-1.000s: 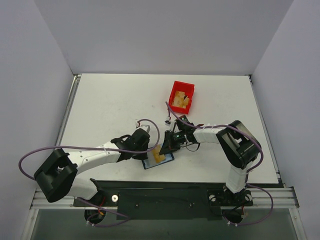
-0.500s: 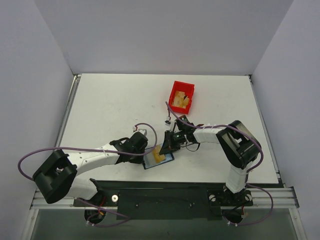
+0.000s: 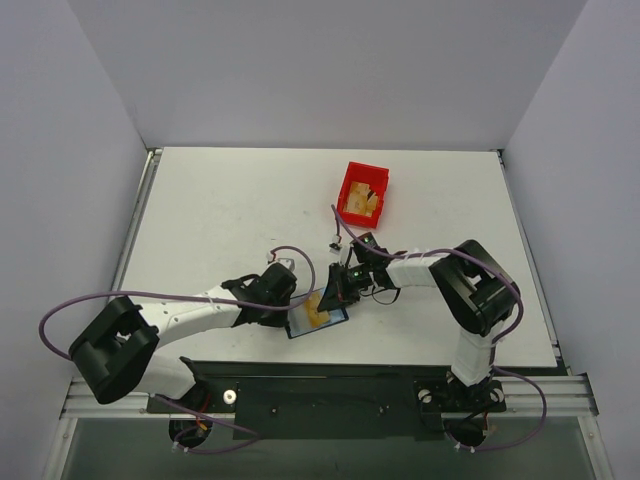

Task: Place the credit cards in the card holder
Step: Insert the credit card into the card holder.

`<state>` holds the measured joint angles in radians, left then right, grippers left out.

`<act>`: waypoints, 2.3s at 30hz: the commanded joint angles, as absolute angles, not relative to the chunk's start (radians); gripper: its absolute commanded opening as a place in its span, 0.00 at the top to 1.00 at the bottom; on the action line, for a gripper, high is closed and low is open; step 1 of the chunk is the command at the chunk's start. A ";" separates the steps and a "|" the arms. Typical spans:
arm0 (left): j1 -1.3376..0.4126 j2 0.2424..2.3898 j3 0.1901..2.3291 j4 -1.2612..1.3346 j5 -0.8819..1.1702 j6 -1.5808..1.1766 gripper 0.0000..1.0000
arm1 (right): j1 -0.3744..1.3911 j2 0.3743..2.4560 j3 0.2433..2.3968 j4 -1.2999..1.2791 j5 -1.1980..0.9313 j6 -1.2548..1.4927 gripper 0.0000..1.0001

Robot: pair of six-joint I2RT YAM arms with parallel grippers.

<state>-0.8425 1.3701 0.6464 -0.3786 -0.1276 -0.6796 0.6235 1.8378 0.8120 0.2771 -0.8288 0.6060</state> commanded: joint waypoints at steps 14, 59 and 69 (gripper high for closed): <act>-0.841 1.424 0.652 -0.318 -0.106 -0.678 1.00 | 0.660 1.896 0.775 0.351 -0.853 0.664 1.00; -0.842 1.450 0.669 -0.288 -0.091 -0.673 1.00 | 0.758 1.799 0.865 0.054 -0.450 0.600 0.69; -0.842 1.451 0.670 -0.291 -0.091 -0.673 1.00 | 0.764 1.795 0.874 0.023 -0.417 0.597 0.71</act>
<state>-0.8413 1.4181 0.6701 -0.3157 -0.1020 -0.6693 0.7612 1.7893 0.8848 0.1482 -0.5461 0.6487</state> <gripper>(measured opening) 0.019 0.289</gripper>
